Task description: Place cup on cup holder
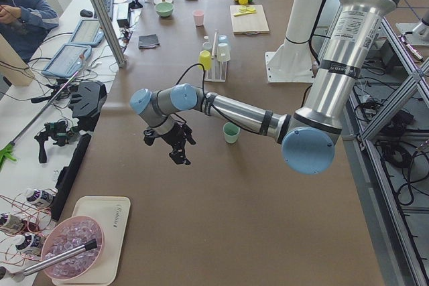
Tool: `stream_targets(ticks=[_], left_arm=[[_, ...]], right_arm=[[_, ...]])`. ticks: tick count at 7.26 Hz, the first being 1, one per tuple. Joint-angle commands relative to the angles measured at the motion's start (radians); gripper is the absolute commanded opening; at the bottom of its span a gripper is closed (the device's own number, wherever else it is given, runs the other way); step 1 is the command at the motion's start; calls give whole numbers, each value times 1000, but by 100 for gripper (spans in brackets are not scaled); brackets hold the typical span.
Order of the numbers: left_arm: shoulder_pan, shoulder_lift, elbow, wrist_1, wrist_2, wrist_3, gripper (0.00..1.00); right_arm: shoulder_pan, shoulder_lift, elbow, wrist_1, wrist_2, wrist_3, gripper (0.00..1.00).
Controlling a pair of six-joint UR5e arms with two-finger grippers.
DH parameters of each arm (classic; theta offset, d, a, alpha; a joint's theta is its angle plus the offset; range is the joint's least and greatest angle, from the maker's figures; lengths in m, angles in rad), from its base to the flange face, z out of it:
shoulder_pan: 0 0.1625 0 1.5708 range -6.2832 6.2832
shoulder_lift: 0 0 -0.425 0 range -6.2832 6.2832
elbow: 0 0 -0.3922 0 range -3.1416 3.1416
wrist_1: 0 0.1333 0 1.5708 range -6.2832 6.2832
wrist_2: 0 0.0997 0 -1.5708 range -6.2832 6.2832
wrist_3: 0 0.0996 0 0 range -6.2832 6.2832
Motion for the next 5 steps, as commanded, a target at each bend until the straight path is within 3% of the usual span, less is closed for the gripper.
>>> stream_targets(ticks=[1, 3, 5], left_arm=[[72, -135, 83, 113, 46, 14, 98], [97, -218, 181, 240, 46, 171, 98], [181, -220, 183, 271, 38, 184, 98]], right_arm=[[-42, 157, -8, -108, 23, 11, 100], [-166, 245, -14, -108, 26, 44, 100], [-240, 384, -133, -104, 23, 32, 100]])
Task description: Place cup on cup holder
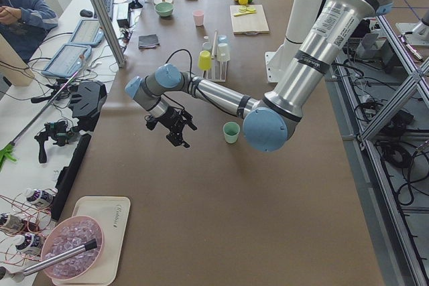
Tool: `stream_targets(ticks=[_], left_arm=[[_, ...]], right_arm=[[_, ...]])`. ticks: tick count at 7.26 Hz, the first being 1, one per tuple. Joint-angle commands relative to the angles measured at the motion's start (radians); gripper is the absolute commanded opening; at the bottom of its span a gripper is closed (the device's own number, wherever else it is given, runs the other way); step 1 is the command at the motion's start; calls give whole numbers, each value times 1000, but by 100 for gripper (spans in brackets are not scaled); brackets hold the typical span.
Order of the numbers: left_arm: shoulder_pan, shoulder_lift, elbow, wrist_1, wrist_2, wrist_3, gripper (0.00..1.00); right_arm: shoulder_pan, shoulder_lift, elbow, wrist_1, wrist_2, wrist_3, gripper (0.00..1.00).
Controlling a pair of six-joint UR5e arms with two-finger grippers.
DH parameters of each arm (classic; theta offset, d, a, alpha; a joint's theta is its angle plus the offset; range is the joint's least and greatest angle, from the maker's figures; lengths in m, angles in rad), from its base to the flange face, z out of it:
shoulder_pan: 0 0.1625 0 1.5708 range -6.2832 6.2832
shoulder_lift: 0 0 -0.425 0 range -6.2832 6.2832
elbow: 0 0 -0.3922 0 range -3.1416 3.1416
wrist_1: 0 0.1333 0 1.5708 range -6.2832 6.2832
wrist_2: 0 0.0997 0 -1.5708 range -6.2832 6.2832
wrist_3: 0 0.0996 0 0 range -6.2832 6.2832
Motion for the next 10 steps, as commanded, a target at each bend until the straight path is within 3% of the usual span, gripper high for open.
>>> stream_targets(ticks=[1, 4, 6, 8, 10], left_arm=[[73, -13, 9, 31, -8, 14, 98], [152, -42, 32, 114, -49, 9, 98], [214, -51, 38, 166, -51, 11, 98], [250, -56, 52, 166, -35, 14, 98], [265, -56, 66, 166, 58, 16, 98]], right_arm=[[-72, 161, -146, 2, -7, -11, 100], [-152, 321, -324, -1, -5, -11, 100], [-181, 422, -493, 4, -9, -12, 100], [-189, 572, -747, -1, -19, -119, 100], [-201, 652, -919, -8, -47, -146, 100]])
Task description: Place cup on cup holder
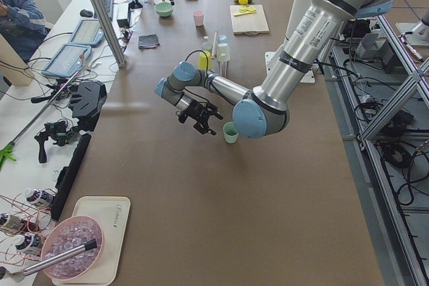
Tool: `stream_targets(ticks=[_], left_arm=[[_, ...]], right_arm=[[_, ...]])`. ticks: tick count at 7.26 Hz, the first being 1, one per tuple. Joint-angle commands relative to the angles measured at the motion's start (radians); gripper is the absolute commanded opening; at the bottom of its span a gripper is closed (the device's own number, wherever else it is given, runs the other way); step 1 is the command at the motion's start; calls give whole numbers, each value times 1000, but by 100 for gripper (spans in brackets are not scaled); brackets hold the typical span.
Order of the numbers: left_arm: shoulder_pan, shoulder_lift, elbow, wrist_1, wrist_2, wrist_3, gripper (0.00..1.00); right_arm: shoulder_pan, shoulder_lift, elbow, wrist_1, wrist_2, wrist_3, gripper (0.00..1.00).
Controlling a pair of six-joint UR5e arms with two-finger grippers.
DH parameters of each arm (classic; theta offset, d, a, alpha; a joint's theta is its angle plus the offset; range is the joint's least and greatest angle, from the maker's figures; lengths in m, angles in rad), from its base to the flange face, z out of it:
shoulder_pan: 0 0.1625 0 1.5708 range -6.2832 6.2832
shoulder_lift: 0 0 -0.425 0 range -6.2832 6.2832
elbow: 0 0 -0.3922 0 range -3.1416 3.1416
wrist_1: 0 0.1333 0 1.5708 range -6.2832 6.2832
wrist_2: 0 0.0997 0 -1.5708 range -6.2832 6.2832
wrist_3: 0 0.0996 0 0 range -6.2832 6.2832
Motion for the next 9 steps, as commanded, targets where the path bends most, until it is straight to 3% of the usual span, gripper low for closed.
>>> stream_targets(ticks=[1, 3, 5, 9], left_arm=[[16, 0, 13, 0, 54, -2, 98], [28, -2, 27, -7, 10, -7, 98], [31, -17, 51, -4, 1, -5, 98], [64, -19, 59, 28, 19, 1, 98]], right_arm=[[-13, 84, -175, -20, -17, -25, 100], [-37, 123, -194, -150, -59, -51, 100], [-101, 120, -197, -166, -82, -71, 100], [-138, 147, -337, -171, -79, -192, 100]])
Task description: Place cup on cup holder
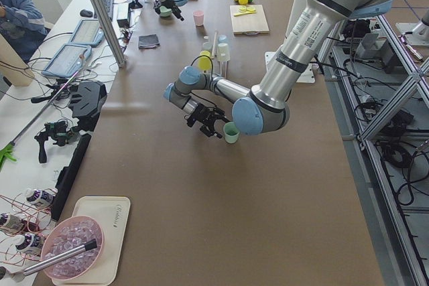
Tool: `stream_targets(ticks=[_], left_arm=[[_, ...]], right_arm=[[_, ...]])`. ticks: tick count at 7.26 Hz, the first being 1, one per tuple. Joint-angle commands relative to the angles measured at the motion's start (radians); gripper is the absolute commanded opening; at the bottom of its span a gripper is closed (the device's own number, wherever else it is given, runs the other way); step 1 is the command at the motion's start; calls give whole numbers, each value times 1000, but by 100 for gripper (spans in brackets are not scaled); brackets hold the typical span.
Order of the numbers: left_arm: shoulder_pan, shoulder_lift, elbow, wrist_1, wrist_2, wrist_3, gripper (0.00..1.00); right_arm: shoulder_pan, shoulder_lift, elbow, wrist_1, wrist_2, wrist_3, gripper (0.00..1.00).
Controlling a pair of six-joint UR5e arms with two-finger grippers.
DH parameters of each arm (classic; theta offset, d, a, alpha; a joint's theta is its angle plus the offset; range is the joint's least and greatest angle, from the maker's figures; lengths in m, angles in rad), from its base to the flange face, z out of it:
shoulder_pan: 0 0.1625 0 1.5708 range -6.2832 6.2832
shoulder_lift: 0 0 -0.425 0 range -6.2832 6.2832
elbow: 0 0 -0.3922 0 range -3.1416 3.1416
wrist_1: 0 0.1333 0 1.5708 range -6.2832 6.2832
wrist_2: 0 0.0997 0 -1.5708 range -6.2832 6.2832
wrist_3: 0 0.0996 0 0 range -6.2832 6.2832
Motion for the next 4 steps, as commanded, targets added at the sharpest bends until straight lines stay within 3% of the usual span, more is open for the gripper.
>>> stream_targets(ticks=[1, 4], left_arm=[[12, 1, 1, 27, 26, 1, 98], [24, 10, 2, 33, 43, -3, 98]], right_arm=[[-18, 37, -88, -1, 0, -22, 100], [-32, 84, -208, -1, 5, -82, 100]])
